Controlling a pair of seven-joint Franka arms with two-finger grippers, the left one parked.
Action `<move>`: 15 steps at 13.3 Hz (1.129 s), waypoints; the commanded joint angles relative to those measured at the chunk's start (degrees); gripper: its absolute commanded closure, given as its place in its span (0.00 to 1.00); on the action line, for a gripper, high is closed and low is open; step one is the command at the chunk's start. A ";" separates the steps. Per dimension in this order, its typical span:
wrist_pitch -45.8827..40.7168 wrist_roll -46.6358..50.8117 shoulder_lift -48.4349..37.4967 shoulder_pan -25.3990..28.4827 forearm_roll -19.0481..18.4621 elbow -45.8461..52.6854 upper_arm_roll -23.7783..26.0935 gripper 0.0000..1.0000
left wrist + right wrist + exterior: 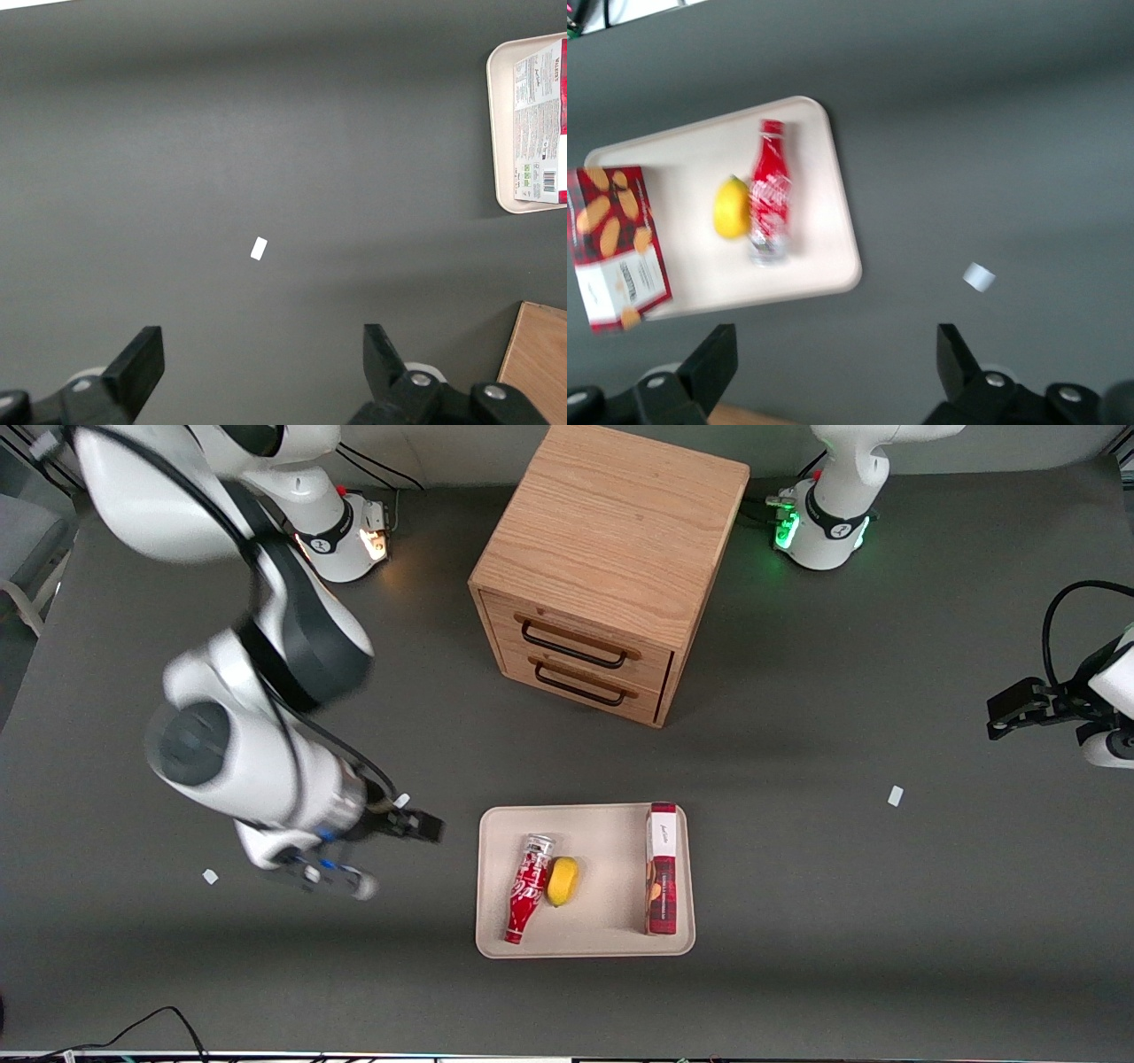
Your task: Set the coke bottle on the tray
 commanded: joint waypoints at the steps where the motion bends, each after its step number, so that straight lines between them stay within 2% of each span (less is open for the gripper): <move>1: -10.08 -2.80 -10.11 -1.31 -0.26 -4.09 -3.79 0.00; 4: -17.85 -10.21 -19.34 -1.49 3.59 -7.14 -12.65 0.00; 7: -14.63 -15.30 -33.04 -1.67 8.95 -23.81 -20.31 0.00; 11: -3.73 -15.58 -48.62 -1.67 9.05 -46.33 -20.77 0.00; 13: -3.00 -15.58 -50.14 -1.58 9.05 -48.56 -20.68 0.00; 15: -3.53 -14.45 -48.65 -1.58 9.05 -46.12 -20.77 0.00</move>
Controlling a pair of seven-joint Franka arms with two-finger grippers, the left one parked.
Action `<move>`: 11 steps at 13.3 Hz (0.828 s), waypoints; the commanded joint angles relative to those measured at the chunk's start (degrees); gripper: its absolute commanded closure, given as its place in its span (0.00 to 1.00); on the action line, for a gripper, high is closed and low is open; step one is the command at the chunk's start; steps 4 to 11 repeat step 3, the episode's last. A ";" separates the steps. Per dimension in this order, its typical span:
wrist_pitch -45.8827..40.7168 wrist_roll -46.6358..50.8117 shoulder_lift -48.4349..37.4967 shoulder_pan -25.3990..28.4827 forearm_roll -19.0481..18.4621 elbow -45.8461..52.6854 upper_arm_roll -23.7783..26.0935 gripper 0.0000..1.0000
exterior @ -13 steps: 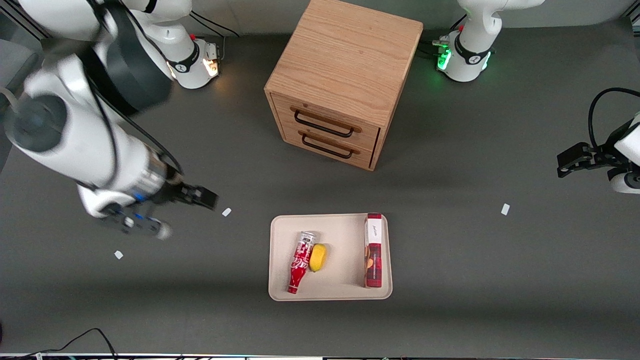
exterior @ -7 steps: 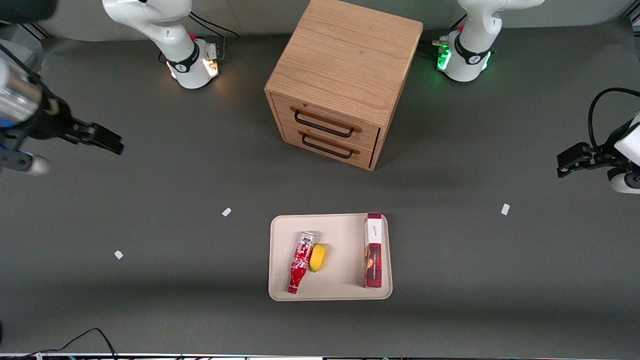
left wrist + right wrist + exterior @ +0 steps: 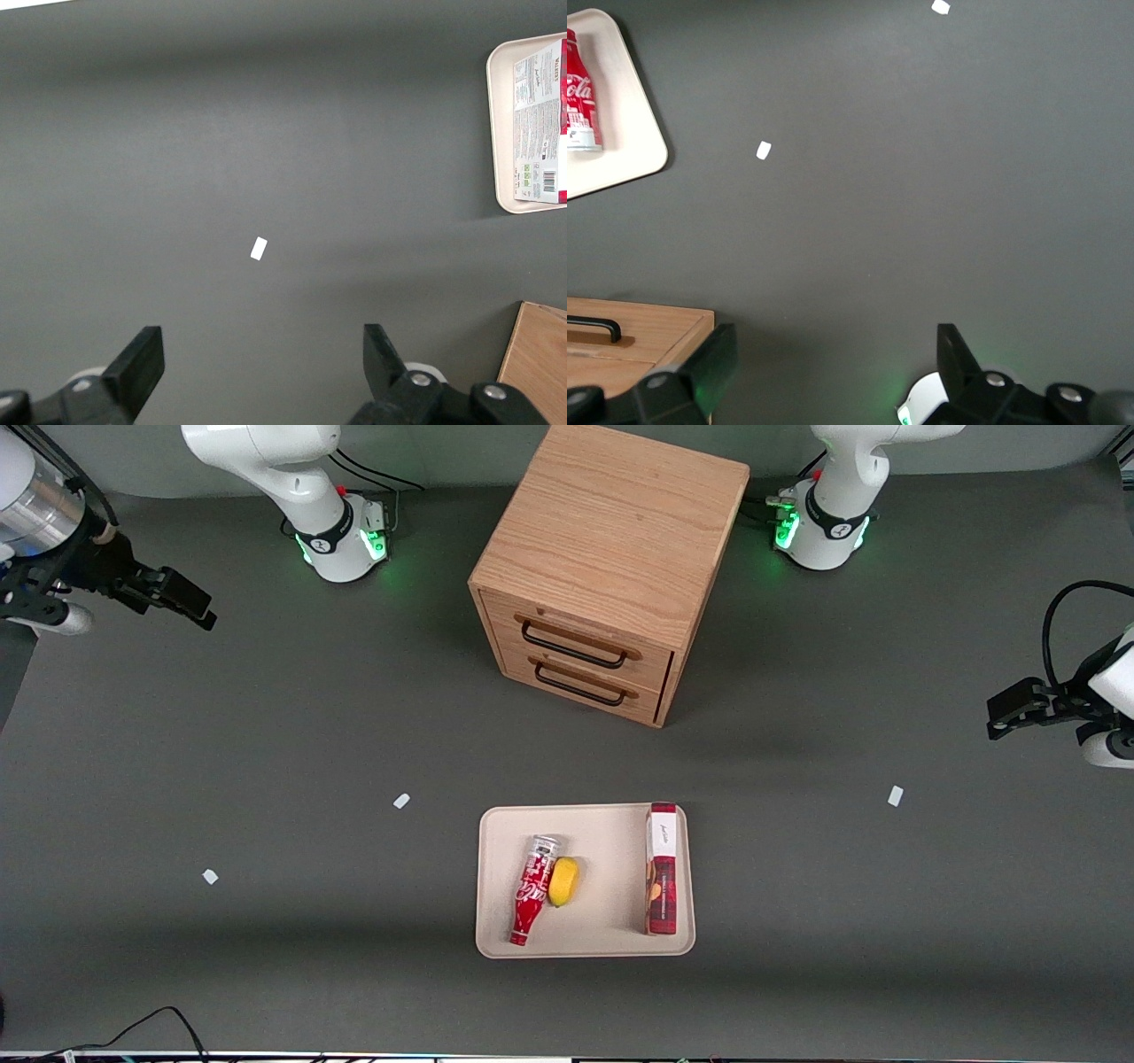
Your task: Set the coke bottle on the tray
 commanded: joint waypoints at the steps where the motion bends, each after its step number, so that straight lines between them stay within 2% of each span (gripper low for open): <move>1: 1.01 0.21 1.74 -0.04 1.19 2.59 -0.30 0.00; 3: -3.01 -0.05 5.79 0.22 1.11 8.40 -2.23 0.00; 11: -3.01 -0.05 5.79 0.22 1.11 8.40 -2.23 0.00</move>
